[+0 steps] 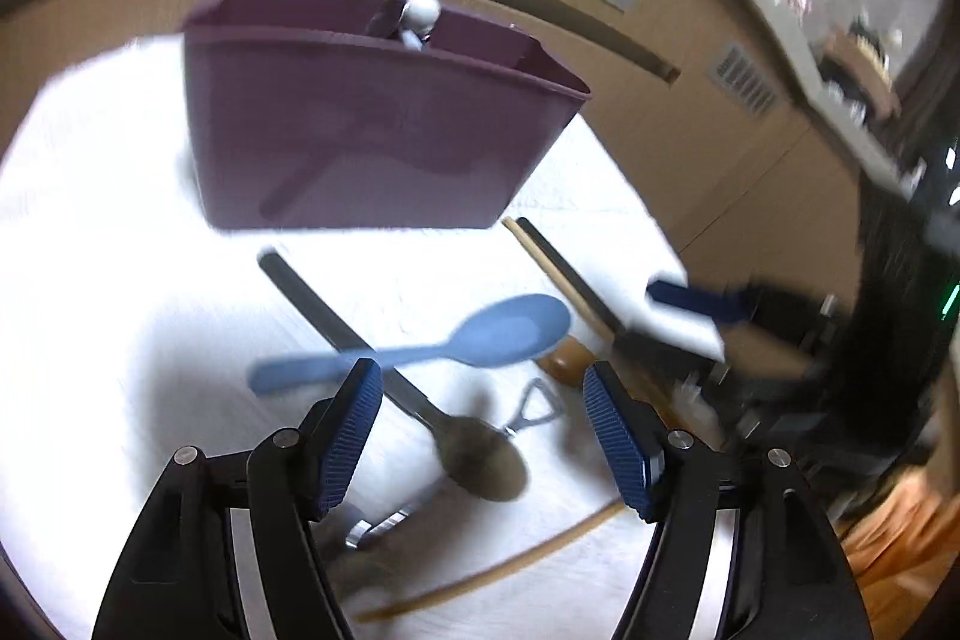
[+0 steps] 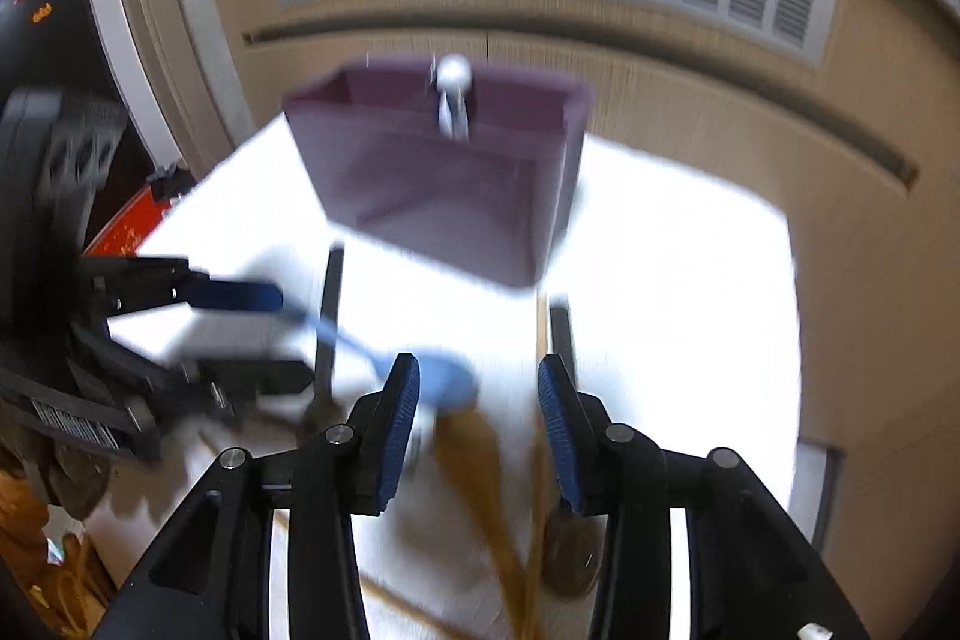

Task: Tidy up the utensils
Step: 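Grasp the blue plastic spoon on the towel with the left gripper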

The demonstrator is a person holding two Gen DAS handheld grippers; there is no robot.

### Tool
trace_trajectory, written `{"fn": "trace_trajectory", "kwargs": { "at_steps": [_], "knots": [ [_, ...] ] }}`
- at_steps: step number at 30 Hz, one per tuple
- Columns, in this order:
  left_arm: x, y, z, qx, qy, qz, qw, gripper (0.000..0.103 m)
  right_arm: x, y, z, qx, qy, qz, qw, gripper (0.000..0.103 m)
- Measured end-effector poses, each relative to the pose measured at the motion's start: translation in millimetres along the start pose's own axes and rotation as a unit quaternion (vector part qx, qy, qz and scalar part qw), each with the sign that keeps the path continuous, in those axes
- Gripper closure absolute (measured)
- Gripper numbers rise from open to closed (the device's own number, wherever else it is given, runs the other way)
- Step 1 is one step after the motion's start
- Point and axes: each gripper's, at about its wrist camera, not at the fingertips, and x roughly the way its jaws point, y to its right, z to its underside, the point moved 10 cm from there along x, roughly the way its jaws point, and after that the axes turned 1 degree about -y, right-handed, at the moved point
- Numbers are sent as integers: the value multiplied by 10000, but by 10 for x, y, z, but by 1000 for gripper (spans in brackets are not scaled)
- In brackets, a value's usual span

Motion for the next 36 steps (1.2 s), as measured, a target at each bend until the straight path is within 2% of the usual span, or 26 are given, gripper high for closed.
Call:
{"fn": "trace_trajectory", "kwargs": {
  "at_steps": [1, 3, 5, 8, 10, 14, 16, 17, 20, 22, 24, 25, 26, 27, 31, 36],
  "knots": [
    [-21, -18, 10, -23, 145, -86, 9999, 33, 8, 6, 91, 19, -21, 73, 10000, 57],
    [-88, -58, 21, 234, 462, -643, 9966, 33, 18, 49, 300, 96, -37, 222, 9997, 44],
    [-138, -66, 27, 356, 590, -892, 9936, 33, 7, 115, 451, 280, -5, 311, 9991, 36],
    [-131, -106, 45, 341, 567, -1369, 9884, 31, -21, 276, 621, 577, 118, 588, 9965, 35],
    [-108, -108, 71, 386, 554, -1669, 9837, 22, -40, 369, 689, 731, 197, 741, 9944, 34],
    [-82, -25, 43, 698, 672, -1442, 9848, 19, -116, 465, 729, 898, 391, 887, 9912, 30],
    [-41, 126, 9, 1231, 672, -1031, 9847, 19, -156, 477, 694, 907, 516, 840, 9910, 20],
    [4, 209, -7, 1584, 568, -903, 9816, 18, -165, 466, 681, 903, 552, 818, 9910, 18],
    [221, 318, -75, 2449, 61, -1082, 9635, 18, -155, 417, 656, 843, 574, 713, 9922, 18],
    [350, 417, -109, 2944, -280, -1050, 9495, 18, -165, 407, 649, 837, 590, 649, 9926, 18],
    [479, 502, -140, 3274, -588, -945, 9383, 24, -151, 409, 649, 873, 593, 605, 9926, 18],
    [557, 501, -143, 3308, -805, -954, 9354, 33, -149, 413, 650, 898, 594, 578, 9925, 18],
    [629, 491, -133, 3282, -1018, -935, 9344, 40, -148, 419, 649, 922, 593, 545, 9925, 18],
    [705, 470, -126, 3207, -1249, -895, 9346, 41, -148, 422, 650, 932, 592, 523, 9925, 18],
    [872, 378, -141, 3097, -1473, -959, 9344, 41, -160, 406, 645, 920, 629, 451, 9927, 18],
    [928, 290, -195, 2418, -1608, -686, 9544, 40, -145, 391, 651, 916, 599, 365, 9933, 18]
  ]
}}
